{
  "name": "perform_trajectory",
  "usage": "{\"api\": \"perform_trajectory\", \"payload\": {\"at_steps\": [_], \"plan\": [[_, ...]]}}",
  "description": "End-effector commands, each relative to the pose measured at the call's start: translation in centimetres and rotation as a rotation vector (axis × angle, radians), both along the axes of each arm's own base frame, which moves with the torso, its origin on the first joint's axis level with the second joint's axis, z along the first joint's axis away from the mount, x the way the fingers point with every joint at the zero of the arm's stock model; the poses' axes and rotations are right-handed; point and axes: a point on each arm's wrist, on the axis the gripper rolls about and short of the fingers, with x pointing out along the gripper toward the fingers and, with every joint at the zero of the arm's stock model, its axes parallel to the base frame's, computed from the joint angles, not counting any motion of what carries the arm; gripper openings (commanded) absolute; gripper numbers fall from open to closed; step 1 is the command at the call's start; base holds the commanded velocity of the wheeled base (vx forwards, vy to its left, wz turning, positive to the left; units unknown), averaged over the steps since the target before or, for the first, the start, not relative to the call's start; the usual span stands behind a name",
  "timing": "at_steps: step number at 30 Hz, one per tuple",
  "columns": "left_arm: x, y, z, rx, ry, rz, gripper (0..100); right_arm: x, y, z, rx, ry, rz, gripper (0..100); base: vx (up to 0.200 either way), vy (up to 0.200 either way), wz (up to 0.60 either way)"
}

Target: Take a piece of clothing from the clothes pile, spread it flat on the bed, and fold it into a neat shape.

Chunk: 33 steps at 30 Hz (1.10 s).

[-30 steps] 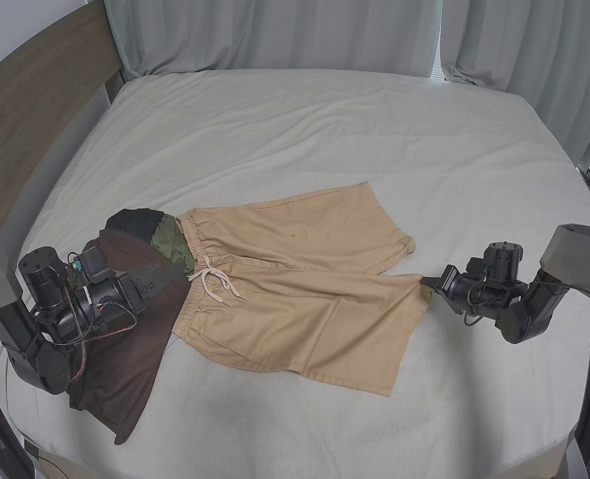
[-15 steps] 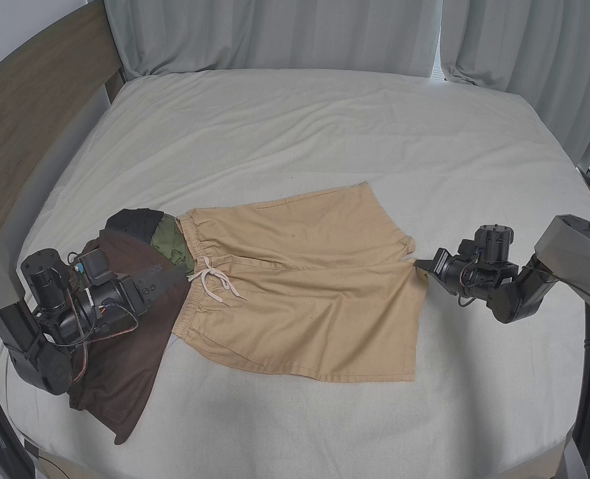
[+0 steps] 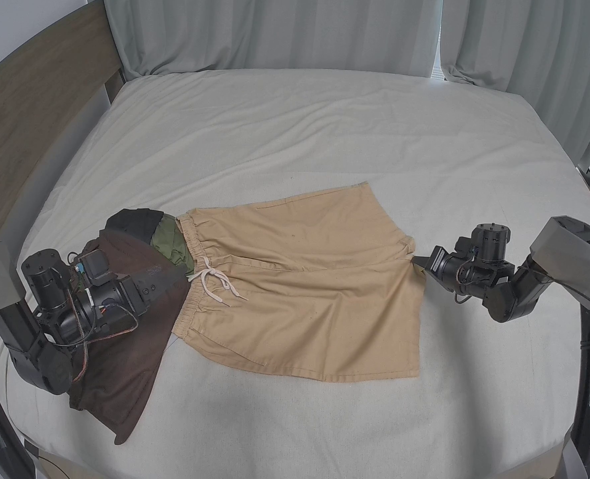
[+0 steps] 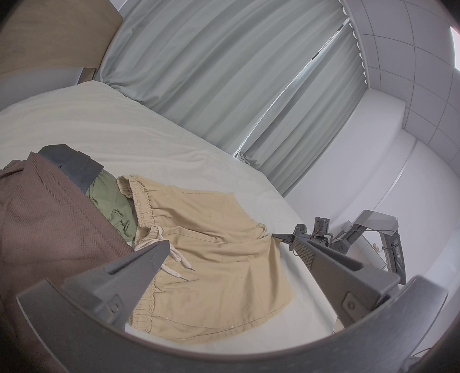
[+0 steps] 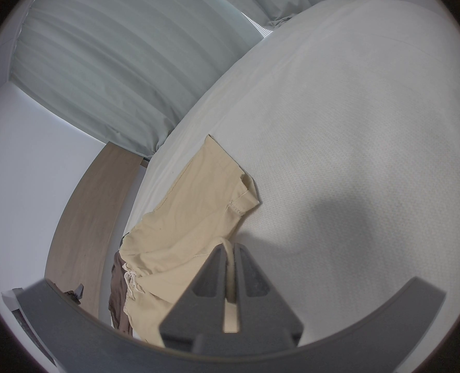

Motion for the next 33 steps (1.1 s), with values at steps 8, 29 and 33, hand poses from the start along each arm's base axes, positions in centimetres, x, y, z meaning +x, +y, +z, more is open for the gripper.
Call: {"api": "perform_trajectory", "payload": {"at_steps": [8,29,33], "plan": [[0.0,0.0,-0.1,0.000,0.003,0.001,100,0.4,0.5,-0.3,-0.005,-0.008,0.012,0,0.000,0.000,0.00],[-0.7,1.0,-0.7,-0.003,0.043,-0.008,100,-5.7,-0.1,7.1,-0.083,-0.151,0.044,100,0.000,0.000,0.00],[-1.4,0.9,-1.3,-0.005,0.078,-0.039,100,-10.4,1.3,6.8,-0.085,-0.099,0.109,100,0.000,0.000,0.00]]}}
